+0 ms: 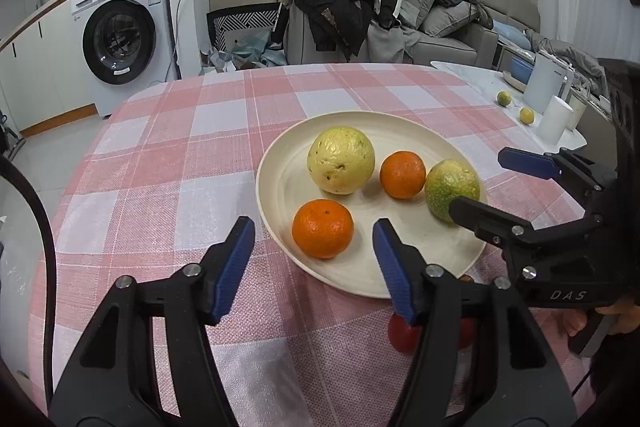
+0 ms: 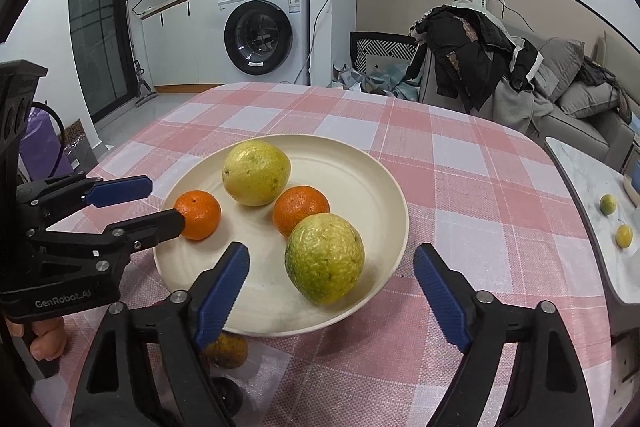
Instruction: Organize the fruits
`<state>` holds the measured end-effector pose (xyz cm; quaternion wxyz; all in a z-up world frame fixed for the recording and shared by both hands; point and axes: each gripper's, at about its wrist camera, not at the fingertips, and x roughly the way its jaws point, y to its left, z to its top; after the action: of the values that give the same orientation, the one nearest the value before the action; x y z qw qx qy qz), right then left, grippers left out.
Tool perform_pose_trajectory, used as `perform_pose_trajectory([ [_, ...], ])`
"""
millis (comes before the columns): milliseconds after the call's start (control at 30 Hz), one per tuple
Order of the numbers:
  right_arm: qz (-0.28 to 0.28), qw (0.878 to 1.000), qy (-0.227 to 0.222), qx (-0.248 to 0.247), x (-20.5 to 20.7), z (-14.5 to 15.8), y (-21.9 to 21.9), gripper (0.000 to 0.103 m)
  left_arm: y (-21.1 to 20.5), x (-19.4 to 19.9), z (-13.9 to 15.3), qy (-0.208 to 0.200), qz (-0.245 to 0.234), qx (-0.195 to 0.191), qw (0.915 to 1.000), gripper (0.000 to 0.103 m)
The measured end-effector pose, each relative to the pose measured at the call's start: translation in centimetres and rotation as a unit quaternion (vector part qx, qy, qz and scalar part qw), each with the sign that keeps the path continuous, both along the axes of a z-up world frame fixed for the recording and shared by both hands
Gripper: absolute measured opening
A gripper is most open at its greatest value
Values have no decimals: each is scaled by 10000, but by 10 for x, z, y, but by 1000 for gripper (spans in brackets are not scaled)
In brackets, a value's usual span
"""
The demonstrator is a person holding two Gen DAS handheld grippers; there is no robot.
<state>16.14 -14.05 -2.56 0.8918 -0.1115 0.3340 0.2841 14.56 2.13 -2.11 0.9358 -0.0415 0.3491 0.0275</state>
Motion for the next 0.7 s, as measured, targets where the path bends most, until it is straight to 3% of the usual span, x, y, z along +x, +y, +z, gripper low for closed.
perform_pose_trajectory([
  [167, -62, 10000, -44, 47, 0, 3, 0, 96, 0, -10, 11, -186, -14, 36, 9998, 80],
  [500, -113, 9997, -36, 227, 1, 9, -3, 103, -1, -28, 24, -346, -47, 5, 9994, 86],
  [600, -129, 9992, 164, 330, 3, 12, -5, 103, -1, -37, 28, -417, 17, -22, 9991, 88],
  [700, -73, 9985, 198, 511, 1, 19, -7, 103, -1, -48, 30, -494, 2, -37, 9988, 99],
])
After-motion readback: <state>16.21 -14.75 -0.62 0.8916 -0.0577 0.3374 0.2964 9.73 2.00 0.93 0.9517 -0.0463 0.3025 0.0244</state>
